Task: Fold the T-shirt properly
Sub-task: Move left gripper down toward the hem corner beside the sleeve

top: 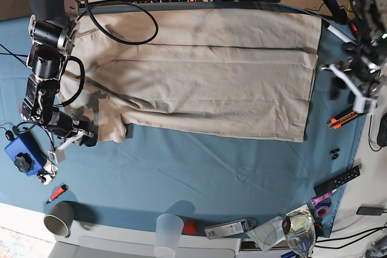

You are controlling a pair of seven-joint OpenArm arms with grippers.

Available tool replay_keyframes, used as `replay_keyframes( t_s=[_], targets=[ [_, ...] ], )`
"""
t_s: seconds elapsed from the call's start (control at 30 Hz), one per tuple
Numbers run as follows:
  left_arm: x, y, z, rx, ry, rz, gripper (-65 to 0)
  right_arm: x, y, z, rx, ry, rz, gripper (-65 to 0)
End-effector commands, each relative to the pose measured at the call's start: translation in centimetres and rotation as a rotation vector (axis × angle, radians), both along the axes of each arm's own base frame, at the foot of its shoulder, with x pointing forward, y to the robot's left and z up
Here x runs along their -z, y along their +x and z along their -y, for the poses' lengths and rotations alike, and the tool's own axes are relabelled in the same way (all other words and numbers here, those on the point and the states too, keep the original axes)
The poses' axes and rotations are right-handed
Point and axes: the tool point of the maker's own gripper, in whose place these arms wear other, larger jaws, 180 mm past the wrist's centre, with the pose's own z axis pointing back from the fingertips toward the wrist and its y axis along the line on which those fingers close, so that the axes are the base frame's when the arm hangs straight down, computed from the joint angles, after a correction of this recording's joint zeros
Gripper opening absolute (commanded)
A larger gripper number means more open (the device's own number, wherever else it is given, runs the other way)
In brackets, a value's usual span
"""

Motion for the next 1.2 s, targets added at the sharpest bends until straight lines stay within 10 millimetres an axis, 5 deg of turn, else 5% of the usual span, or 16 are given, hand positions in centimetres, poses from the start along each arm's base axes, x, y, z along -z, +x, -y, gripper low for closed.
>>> replay_keyframes(
  t_s=[0.0,0.23,0.47,0.67,0.8,0.97,1.17],
  targets=[
    [-1.1,1.4,0.2,0.021,0.023,0.047,-30.0,1.6,-1.8,0.3,-0.033,-0.051,-0.114,-44.2],
    [-0.4,7.0,1.8,0.033,0.082,0.039,-30.1,1.9,-2.6,0.8,-0.044,-0.068,-0.158,-44.2],
    [3.3,10.7,2.4,0.031,0.054,-0.123,-30.1,1.9,-2.5,0.8,-0.044,-0.068,-0.157,-44.2],
    [2.5,13.5,3.0,0.017,-0.034,-0.117,-30.2,1.9,-2.6,0.8,-0.045,-0.068,-0.157,-44.2],
    [3.2,14.1,4.0,0.017,-0.075,-0.137,-30.3,1.9,-2.5,0.8,-0.045,-0.068,-0.157,-44.2],
    [6.3,13.2,6.3,0.049,-0.128,-0.216,-30.5,1.9,-2.5,0.8,-0.045,-0.068,-0.157,-44.2],
    [8.8,12.3,5.8,-0.019,-0.104,-0.293,-44.1,1.9,-2.5,0.7,-0.044,-0.065,-0.157,-44.8]
  ],
)
